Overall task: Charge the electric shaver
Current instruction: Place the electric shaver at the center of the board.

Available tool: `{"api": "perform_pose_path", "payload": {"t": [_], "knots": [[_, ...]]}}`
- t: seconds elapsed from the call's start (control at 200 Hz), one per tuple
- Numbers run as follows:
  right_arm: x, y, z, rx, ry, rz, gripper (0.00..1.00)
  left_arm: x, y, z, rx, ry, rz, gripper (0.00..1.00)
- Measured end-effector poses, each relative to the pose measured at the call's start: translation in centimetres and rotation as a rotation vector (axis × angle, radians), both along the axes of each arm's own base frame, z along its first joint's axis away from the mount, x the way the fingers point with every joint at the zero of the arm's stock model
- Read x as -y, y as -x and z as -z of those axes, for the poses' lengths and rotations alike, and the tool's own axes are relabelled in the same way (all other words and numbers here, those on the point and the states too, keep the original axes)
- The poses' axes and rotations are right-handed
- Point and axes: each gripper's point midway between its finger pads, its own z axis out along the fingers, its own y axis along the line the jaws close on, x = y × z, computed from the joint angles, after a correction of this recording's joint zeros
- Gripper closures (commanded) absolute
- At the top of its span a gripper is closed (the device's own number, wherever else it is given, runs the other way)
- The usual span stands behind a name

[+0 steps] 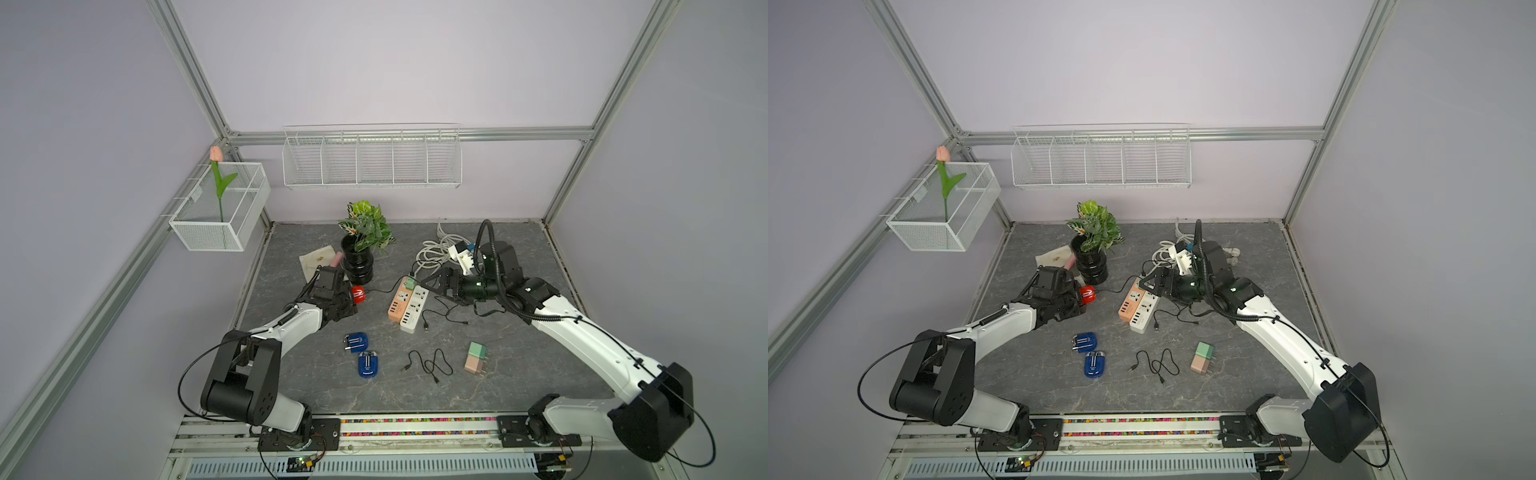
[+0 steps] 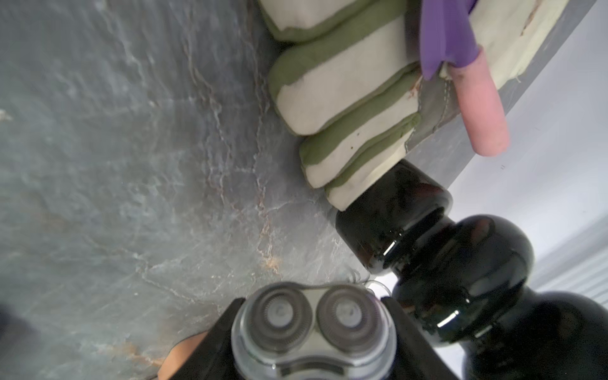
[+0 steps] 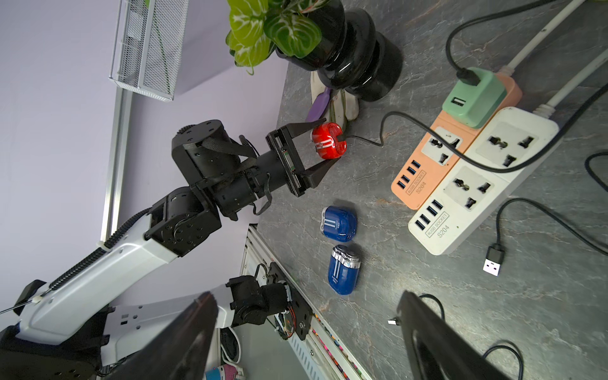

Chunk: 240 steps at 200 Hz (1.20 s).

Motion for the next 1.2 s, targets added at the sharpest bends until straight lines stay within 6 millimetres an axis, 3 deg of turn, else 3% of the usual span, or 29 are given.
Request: {"api": "perform_pose_path", "payload": {"t": [0.275, 0.58, 0.785, 0.97, 1.2], "knots": [[0.3, 0.0, 0.4, -0.008, 0.007, -0.002, 0.11, 0.2, -0.6, 2.9, -0.027, -0.028, -0.005, 1.00], [1.0, -0.1, 1.4, -0.029, 0.025, 0.008, 0.12, 0.5, -1.1, 3.3, -0.004, -0.032, -0.007, 0.97], [1.2, -0.3, 1.8, -0.033, 0.029, 0.011, 0.15, 0.8, -1.4, 3.2, 0.017, -0.031, -0.004, 1.00], [2.3, -0.7, 4.6, -0.099, 0.069, 0.042, 0.25, 0.3, -1.0, 3.2, 0.038, -0.032, -0.018, 1.00], [3.1, -1.1, 8.8, -0.197, 0.176, 0.063, 0.33, -2.2, 0.2, 3.3, 0.029, -0.045, -0.074, 0.98]]}}
